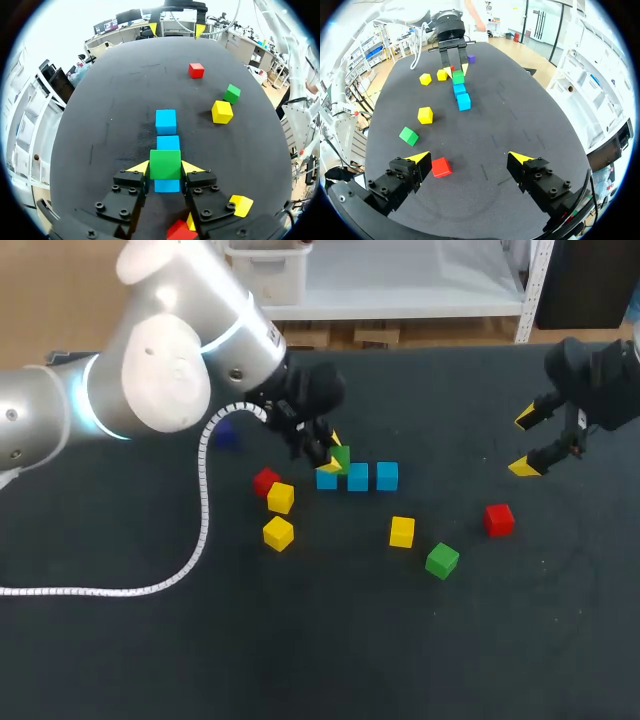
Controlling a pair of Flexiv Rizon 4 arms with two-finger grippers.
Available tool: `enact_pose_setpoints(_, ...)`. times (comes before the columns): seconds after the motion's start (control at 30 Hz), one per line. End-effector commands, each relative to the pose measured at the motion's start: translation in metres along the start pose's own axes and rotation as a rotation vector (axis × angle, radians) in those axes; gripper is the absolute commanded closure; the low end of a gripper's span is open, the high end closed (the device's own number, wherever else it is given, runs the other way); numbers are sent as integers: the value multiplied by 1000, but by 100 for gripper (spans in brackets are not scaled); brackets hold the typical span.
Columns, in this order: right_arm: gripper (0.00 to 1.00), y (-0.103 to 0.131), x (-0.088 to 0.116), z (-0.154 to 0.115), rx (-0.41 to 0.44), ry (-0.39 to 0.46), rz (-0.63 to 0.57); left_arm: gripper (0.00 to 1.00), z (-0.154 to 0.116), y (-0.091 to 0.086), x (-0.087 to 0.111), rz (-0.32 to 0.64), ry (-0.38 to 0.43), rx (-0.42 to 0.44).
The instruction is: Place the blue cubes, place green cubes on the blue cubes, place the yellow cubes on the green cubes, then place the red cubes on the yellow cubes, and place purple cube on the red cubes.
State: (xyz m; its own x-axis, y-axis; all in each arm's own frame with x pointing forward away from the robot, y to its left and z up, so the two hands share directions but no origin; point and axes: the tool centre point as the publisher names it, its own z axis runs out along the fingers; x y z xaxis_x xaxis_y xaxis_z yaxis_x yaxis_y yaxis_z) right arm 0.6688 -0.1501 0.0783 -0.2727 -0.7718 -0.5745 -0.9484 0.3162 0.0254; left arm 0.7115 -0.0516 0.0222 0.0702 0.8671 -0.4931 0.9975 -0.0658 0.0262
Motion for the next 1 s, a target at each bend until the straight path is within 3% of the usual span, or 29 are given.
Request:
enact_pose_setpoints(0.03, 0, 0, 0, 0, -1, -2, -1, 100, 3, 2, -1, -2, 6, 5)
enact_pose_setpoints(0.47, 0, 0, 0, 0, -1, -2, -1, 100, 4, 4, -3, -1, 2, 11)
enact_pose_setpoints(0.6, 0, 0, 0, 0, -1, -2, -1, 90, 4, 4, -3, -1, 0, 11)
enact_pose_setpoints(0.83, 0, 0, 0, 0, -1, -2, -1, 91, 3, 2, -4, 2, -2, 13)
enact_pose_setpoints(1.0, 0, 0, 0, 0, -1, -2, -1, 80, 3, 0, -5, 8, -2, 17)
